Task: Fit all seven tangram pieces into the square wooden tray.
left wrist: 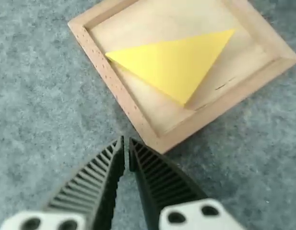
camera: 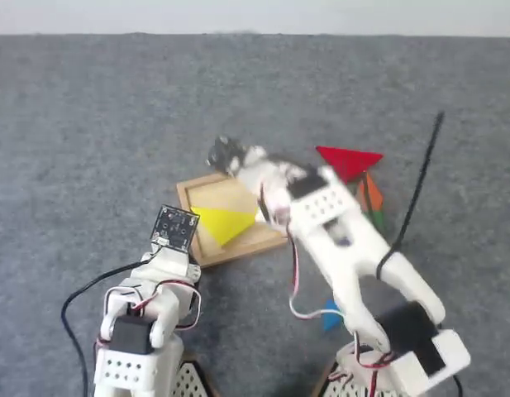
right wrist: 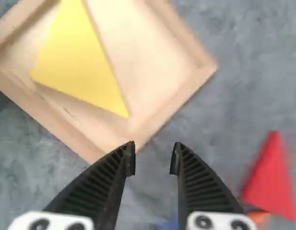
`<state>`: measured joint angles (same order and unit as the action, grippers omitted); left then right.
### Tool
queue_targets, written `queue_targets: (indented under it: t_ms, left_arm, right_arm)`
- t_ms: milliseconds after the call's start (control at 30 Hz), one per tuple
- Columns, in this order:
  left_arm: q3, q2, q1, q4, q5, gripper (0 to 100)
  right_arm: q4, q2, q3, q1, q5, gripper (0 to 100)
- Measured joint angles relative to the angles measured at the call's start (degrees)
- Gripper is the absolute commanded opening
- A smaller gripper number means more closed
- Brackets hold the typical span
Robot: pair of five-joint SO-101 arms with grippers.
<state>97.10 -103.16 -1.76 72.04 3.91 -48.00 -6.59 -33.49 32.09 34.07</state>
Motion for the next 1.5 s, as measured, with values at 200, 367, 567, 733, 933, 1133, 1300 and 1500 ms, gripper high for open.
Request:
queue_targets:
  t_ms: [200,367,567,733,933,1133,1300,1500]
  left_arm:
    - [0.00,0.00,0.09,0.00,0.00,2]
    - [0.00,0.00,0.09,0.00,0.00,2]
    - [0.00,0.00,0.00,0.00,0.00,2]
    - [0.00,0.00,0.09,0.00,0.00,2]
    - [0.00,0.00,0.18,0.00,0.00,2]
    - [0.00,0.00,0.00,0.00,0.00,2]
    - [0.00,0.00,0.00,0.00,0.00,2]
    - [0.00,0.00,0.09,0.00,0.00,2]
  right_arm:
    - [10.29,0.97,-6.86,2.99,-3.34,13.0]
    - [10.73,8.18,-4.48,4.31,-5.27,12.8]
    - [3.69,13.54,2.90,1.67,-8.88,12.6]
    - [2.02,10.81,-0.44,1.14,-10.73,12.6]
    - [1.85,0.00,-12.31,0.88,-12.31,12.6]
    - [1.49,-7.03,-19.60,0.88,-12.48,12.6]
    - [-0.44,-10.29,-20.13,1.85,-14.68,12.9]
    - [-0.53,-11.25,-20.13,3.34,-15.12,13.0]
